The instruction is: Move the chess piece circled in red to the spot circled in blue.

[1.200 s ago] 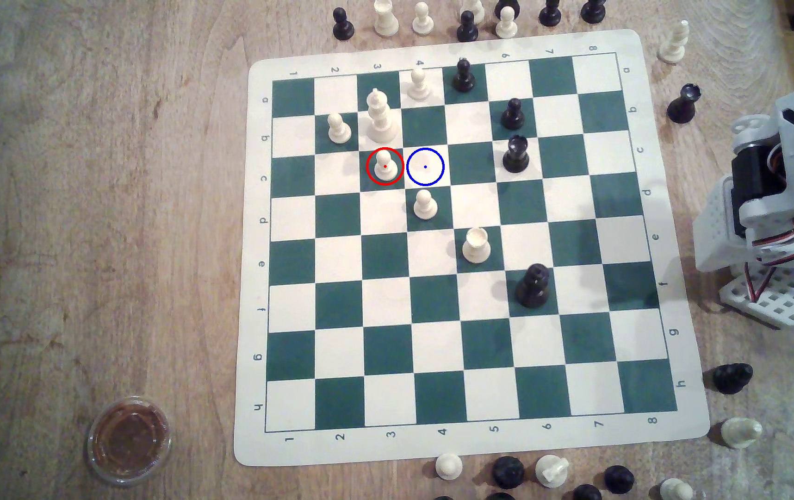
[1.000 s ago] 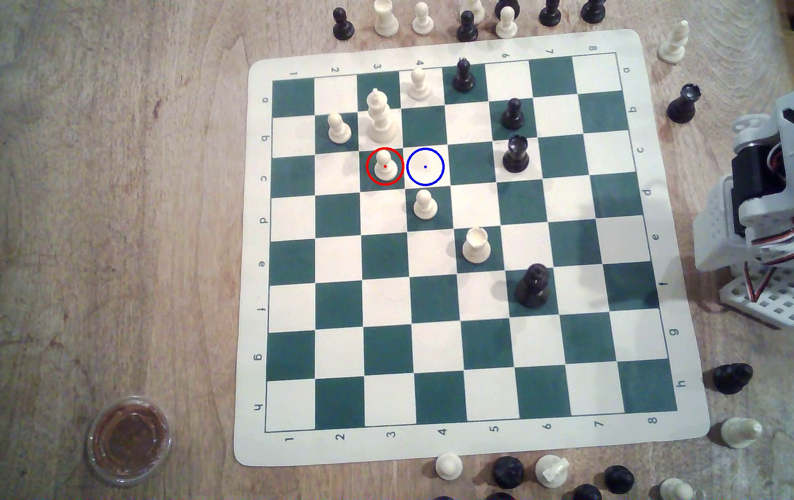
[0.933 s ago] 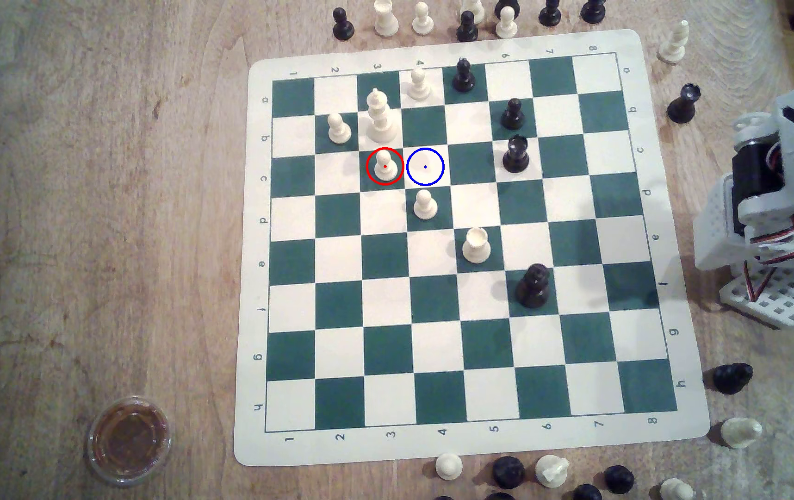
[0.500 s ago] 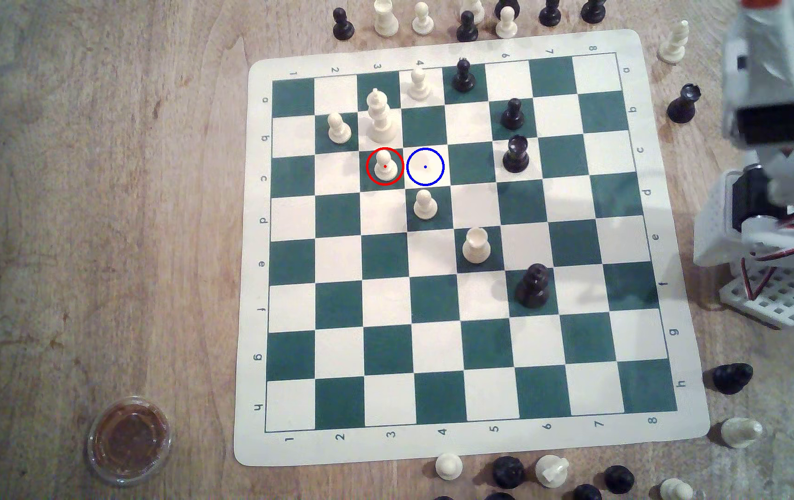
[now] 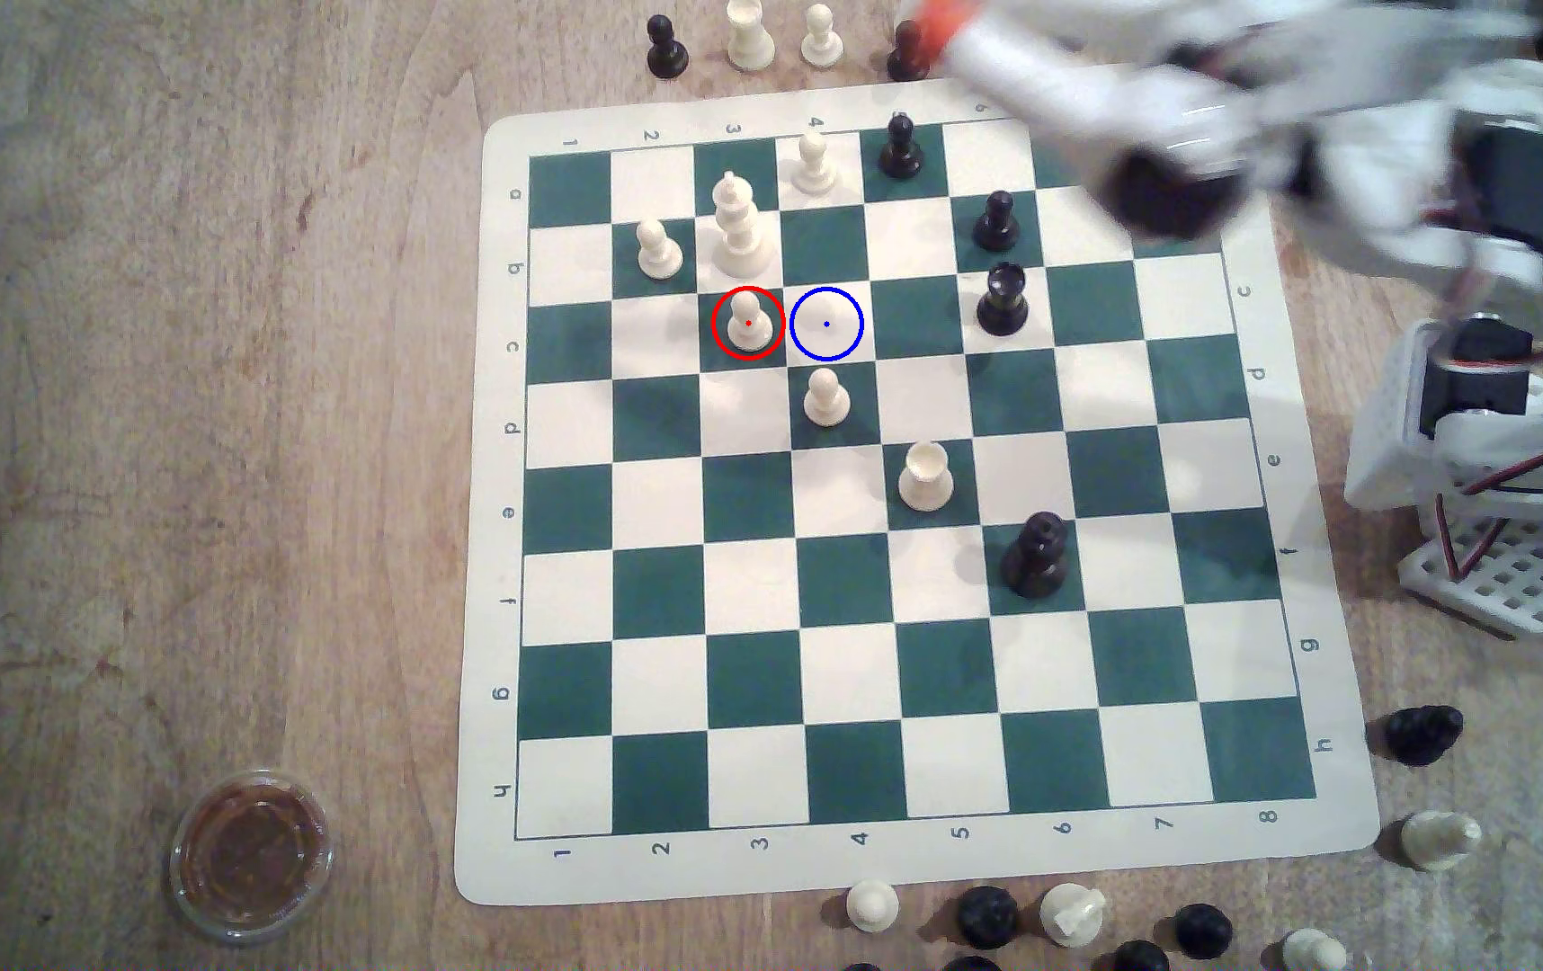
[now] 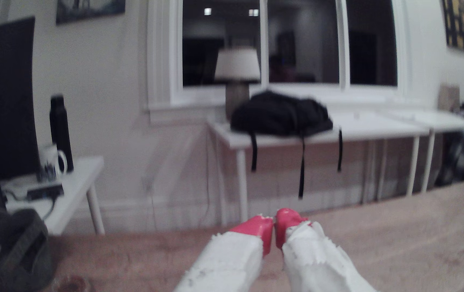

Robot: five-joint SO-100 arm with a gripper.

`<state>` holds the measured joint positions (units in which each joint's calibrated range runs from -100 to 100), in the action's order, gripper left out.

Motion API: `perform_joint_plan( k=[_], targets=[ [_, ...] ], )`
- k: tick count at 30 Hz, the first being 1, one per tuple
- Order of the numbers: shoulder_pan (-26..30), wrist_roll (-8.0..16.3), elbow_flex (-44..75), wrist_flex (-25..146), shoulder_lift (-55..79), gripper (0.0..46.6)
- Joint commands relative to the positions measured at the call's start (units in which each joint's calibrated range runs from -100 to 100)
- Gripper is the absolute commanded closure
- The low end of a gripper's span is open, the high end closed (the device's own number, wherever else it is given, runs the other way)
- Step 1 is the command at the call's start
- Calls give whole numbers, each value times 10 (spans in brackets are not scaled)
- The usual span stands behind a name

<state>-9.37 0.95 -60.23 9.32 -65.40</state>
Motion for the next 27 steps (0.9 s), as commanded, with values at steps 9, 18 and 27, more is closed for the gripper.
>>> perform_joint_plan(
  k=[9,18,27],
  targets=[
    [-27,33,196,241,184,459],
    [-18,79,260,306,338,464],
    [-32,126,415,349,516,374]
  ],
)
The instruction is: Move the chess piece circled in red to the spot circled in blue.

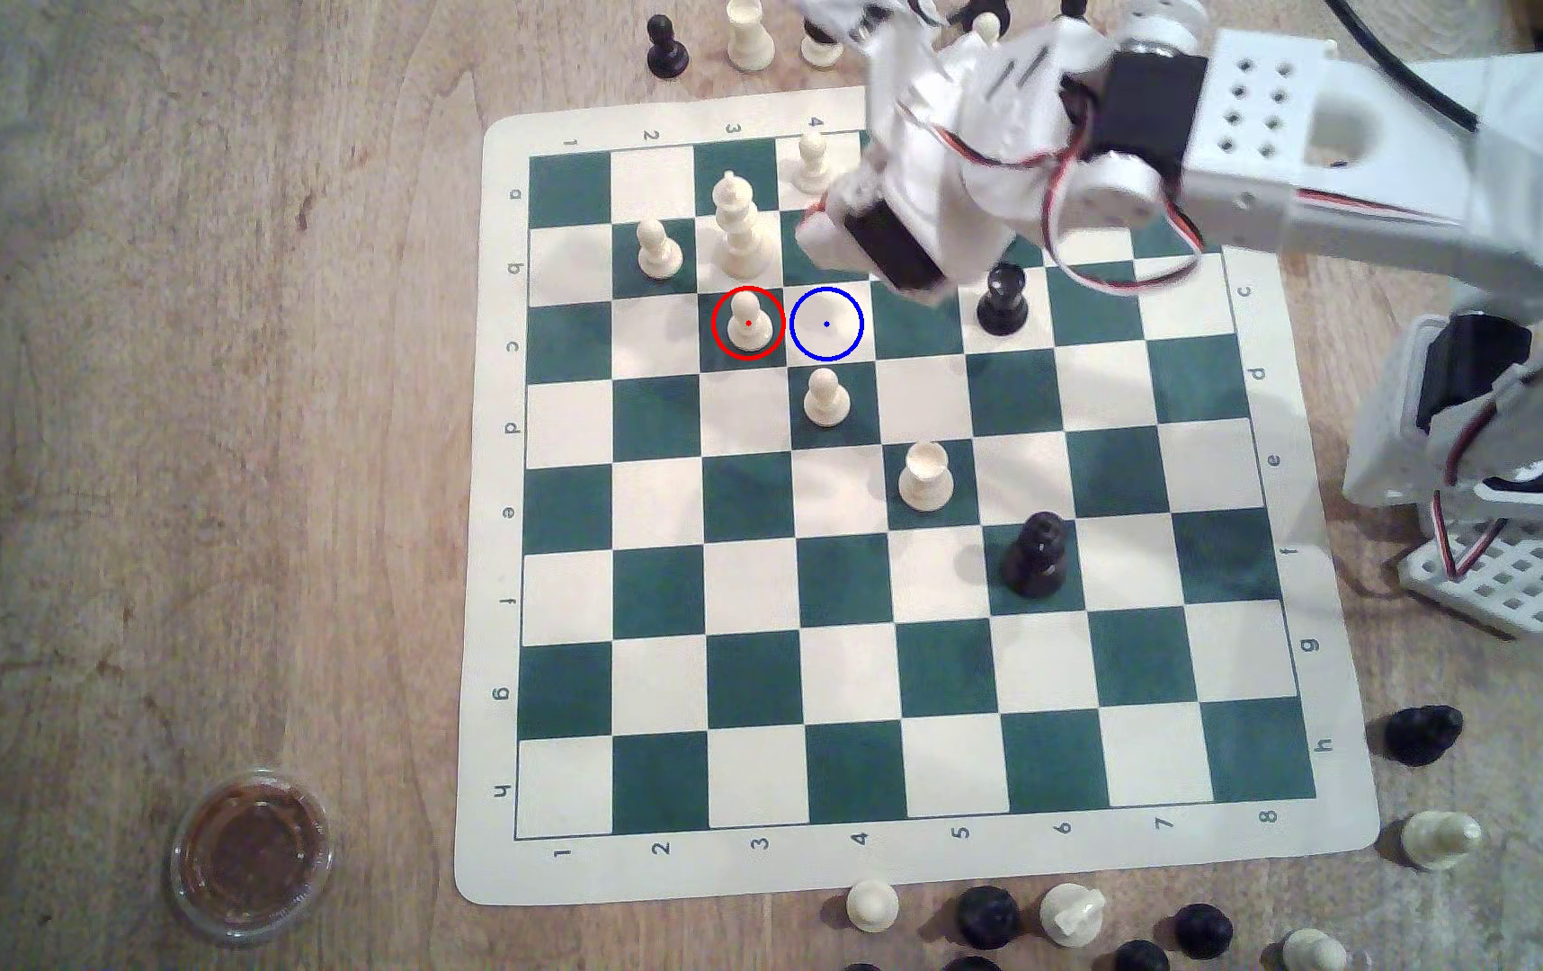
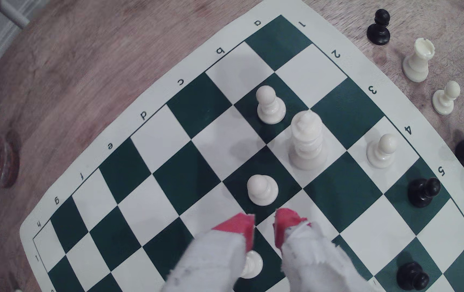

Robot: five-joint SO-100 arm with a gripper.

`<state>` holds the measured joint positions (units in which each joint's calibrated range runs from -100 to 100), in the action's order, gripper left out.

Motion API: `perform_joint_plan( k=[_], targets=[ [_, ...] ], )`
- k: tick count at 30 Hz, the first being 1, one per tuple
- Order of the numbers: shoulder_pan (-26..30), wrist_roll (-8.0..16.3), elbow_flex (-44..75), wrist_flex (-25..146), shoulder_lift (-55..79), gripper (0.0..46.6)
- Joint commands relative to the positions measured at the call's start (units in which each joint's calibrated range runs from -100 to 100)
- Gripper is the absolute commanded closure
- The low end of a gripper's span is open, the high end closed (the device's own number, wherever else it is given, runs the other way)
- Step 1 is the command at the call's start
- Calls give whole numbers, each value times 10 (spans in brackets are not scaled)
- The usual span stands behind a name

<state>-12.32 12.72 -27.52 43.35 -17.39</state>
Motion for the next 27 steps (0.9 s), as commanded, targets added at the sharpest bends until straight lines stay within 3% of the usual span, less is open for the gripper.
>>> perform_joint_plan(
  k=[1,6,13,27],
  targets=[
    [0,11,101,18,52,369],
    [12,21,186,82,137,351],
    [24,21,214,83,181,342],
    [19,-1,281,85,283,347]
  ],
)
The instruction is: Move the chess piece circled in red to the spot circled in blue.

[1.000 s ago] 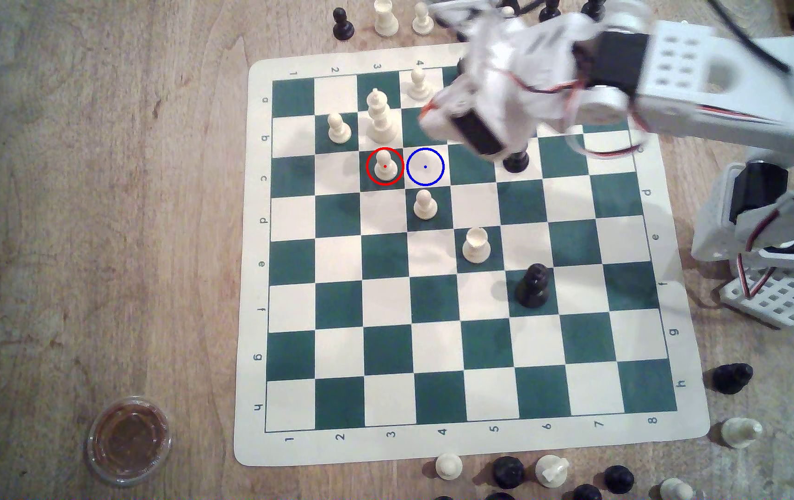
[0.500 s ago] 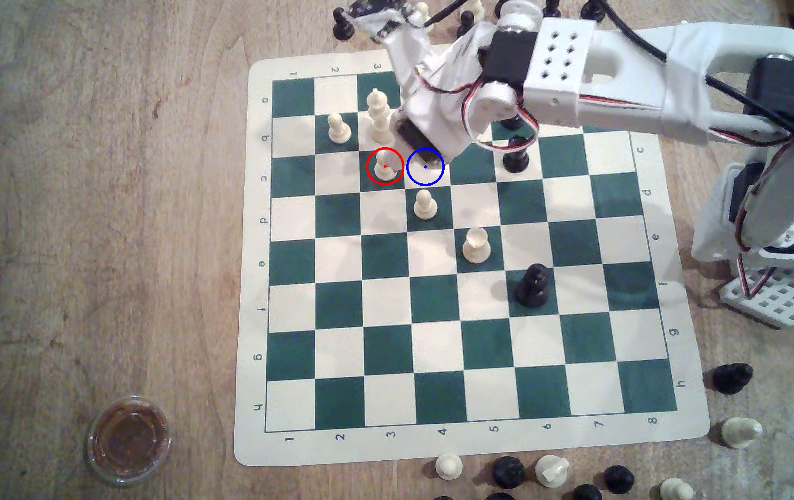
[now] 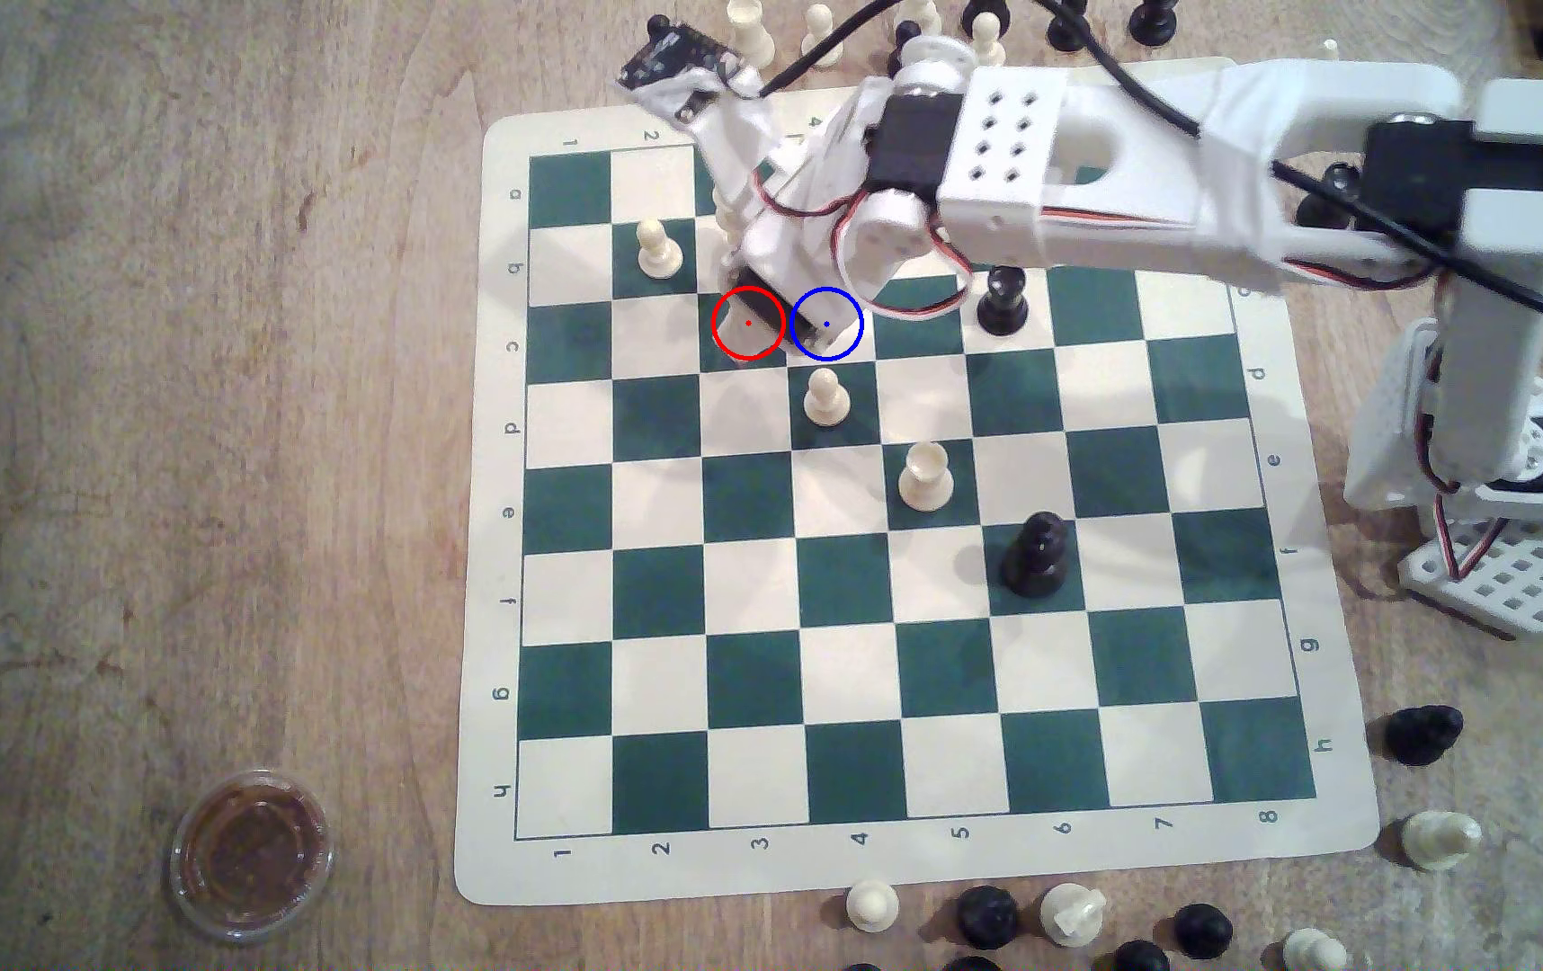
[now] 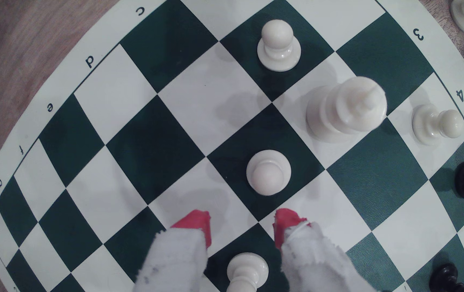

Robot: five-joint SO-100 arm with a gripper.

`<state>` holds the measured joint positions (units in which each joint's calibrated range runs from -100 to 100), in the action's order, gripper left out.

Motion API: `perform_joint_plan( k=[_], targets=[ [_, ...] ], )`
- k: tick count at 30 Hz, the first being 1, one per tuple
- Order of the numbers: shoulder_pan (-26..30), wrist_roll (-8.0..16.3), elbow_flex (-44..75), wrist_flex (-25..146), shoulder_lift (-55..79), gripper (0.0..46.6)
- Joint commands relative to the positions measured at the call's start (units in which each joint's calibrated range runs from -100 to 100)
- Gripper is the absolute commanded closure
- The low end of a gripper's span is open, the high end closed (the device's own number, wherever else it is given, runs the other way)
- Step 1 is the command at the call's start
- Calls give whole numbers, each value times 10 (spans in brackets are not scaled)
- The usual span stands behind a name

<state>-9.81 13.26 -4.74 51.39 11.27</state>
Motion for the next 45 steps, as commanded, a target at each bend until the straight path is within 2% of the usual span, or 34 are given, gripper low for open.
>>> perform_joint_plan(
  k=[1,17,37,43,45],
  targets=[
    [-6,-13,63,19,4,353],
    [-24,-21,73,-29,41,342],
    [-13,-21,80,-59,45,359],
    [-13,-21,83,-59,49,381],
    [-11,-21,84,-59,49,403]
  ],
)
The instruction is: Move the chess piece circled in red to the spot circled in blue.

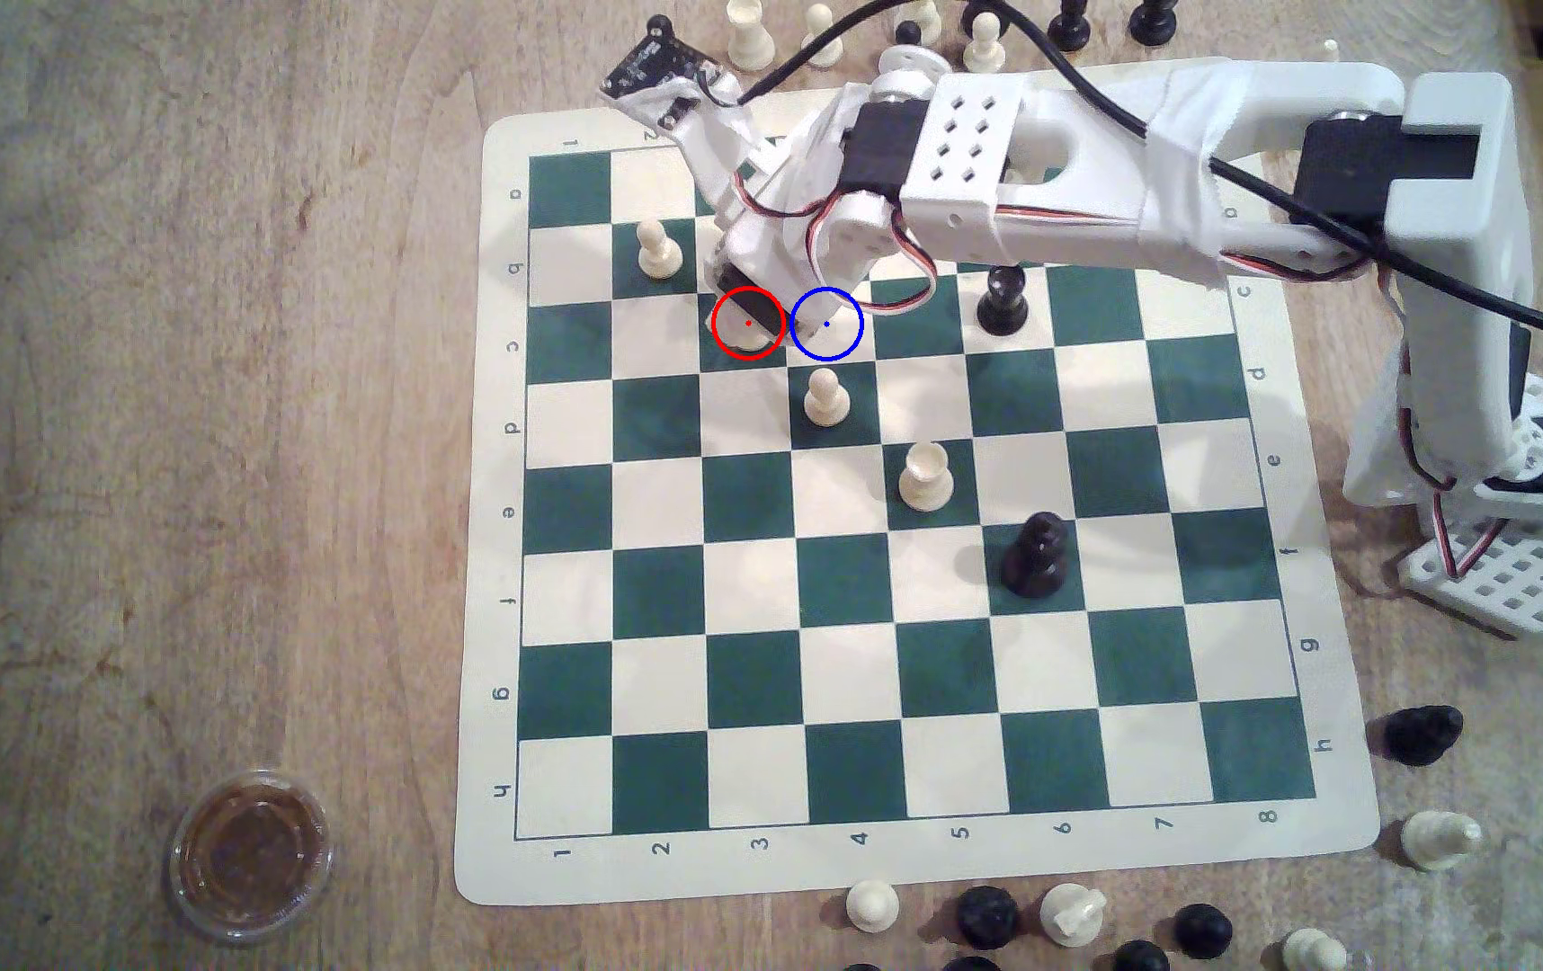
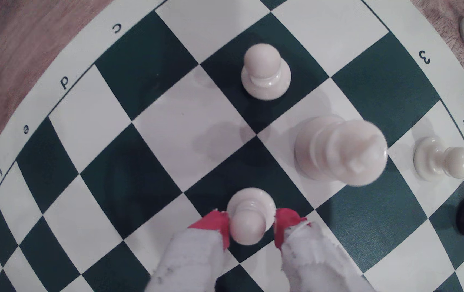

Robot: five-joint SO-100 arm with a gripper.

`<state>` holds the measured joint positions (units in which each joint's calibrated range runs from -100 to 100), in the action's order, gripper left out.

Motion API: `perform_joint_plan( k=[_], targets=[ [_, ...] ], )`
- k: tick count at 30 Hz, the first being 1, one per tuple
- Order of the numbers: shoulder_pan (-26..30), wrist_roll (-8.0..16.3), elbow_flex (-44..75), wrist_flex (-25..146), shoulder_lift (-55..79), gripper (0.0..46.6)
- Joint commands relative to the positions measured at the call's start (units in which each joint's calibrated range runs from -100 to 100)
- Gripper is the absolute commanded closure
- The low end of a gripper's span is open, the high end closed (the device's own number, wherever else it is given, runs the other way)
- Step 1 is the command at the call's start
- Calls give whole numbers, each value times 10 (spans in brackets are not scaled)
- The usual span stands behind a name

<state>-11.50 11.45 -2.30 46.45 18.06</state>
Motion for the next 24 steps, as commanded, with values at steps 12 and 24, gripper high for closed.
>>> perform_joint_plan(
  k=[12,24],
  targets=[
    [7,-3,63,-10,-39,464],
    [11,-26,-154,-74,-264,464]
  ],
)
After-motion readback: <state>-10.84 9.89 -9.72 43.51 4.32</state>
